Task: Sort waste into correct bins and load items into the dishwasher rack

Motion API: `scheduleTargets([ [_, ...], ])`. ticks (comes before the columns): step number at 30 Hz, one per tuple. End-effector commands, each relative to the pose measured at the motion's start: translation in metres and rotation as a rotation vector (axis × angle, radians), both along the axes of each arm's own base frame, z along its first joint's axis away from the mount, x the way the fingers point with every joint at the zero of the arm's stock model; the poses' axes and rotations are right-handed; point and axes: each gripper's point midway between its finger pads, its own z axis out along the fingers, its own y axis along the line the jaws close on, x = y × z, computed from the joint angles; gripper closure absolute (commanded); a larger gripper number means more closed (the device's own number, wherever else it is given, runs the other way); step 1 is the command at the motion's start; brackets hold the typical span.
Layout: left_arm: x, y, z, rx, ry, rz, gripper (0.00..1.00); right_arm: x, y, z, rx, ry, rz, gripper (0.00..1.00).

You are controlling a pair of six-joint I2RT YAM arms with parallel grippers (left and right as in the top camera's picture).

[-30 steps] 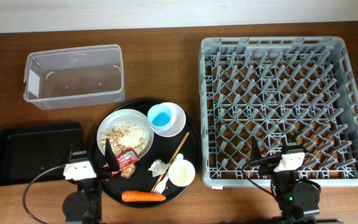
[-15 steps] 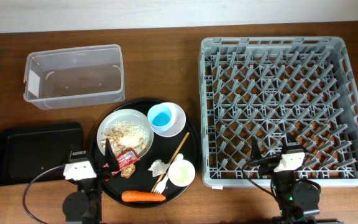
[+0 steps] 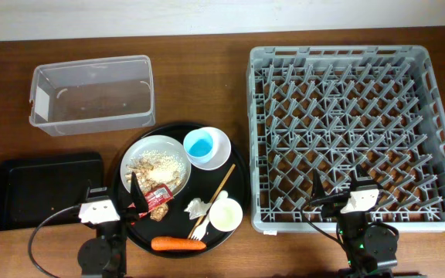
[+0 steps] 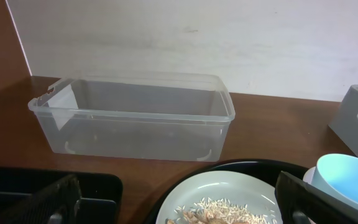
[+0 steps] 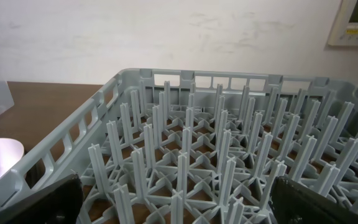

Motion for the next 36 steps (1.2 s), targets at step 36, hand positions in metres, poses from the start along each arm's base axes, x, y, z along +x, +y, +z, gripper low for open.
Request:
scheduleTargets([
  [36,0.008,-0.042,0.028,-0.102,0.931,-0.223,0.01,-0.01,0.024,0.046,0.061,0.738,0.108,0.01],
])
